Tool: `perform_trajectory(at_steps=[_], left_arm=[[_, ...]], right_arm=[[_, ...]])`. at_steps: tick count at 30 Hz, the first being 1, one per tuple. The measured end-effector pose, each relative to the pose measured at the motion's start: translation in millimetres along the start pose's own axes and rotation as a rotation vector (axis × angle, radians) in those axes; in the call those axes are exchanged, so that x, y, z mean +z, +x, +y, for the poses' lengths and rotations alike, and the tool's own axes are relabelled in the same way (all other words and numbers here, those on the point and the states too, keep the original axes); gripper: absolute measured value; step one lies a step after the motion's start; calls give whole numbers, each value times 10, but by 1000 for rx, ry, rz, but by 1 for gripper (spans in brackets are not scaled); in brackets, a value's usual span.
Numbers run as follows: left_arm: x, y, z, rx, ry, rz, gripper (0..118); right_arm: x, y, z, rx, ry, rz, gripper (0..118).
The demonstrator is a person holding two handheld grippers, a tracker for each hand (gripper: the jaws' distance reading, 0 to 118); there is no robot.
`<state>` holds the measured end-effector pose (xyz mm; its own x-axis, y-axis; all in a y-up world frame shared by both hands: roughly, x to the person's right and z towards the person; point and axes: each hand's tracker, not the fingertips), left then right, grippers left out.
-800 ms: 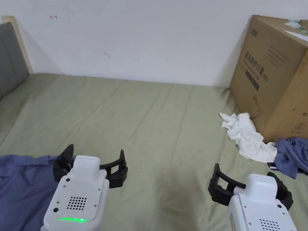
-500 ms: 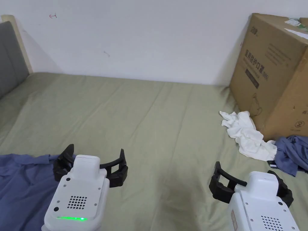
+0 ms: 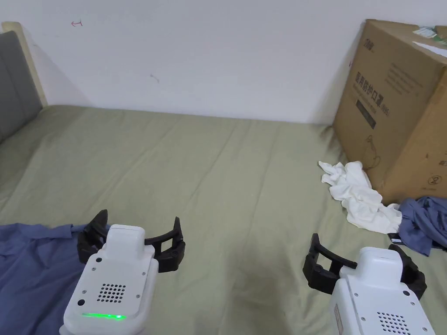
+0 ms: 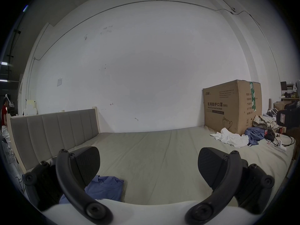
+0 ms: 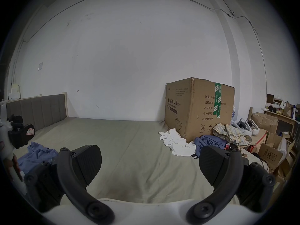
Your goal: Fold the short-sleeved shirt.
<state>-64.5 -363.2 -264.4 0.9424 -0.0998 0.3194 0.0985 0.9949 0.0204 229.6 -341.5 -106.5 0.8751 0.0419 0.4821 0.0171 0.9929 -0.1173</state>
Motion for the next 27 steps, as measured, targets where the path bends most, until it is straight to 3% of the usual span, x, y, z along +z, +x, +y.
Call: perform_trajectory(at_steps=[7,9,11,13,18,20,22,24,27], left_arm=[[24,-7,35,8,-7,-6,118],[25,-29,64,60,-24,-20,118],[15,-84,107,187,-54,-45,118],[-46,-210,98,405,-88,-102,118],[-126,-532,-33,1162,-140,-317,118],[-129,-585,-130,1361,-159,-313,118],[-141,-620,-216,1437,-200,-287,118],[-155,-642,-230,1314,-225,-251,118],[-126,-567,-45,899,-207,-134,118]], right_arm=[[17,-40,8,22,0,-2,118],[41,-80,40,64,10,-15,118],[73,-151,85,158,35,-42,118],[111,-261,129,304,72,-88,118],[131,-571,47,842,254,-298,118],[128,-587,-32,1029,360,-380,118],[128,-592,-66,1115,418,-427,118],[147,-551,-38,1046,394,-417,118],[174,-408,127,727,248,-307,118]])
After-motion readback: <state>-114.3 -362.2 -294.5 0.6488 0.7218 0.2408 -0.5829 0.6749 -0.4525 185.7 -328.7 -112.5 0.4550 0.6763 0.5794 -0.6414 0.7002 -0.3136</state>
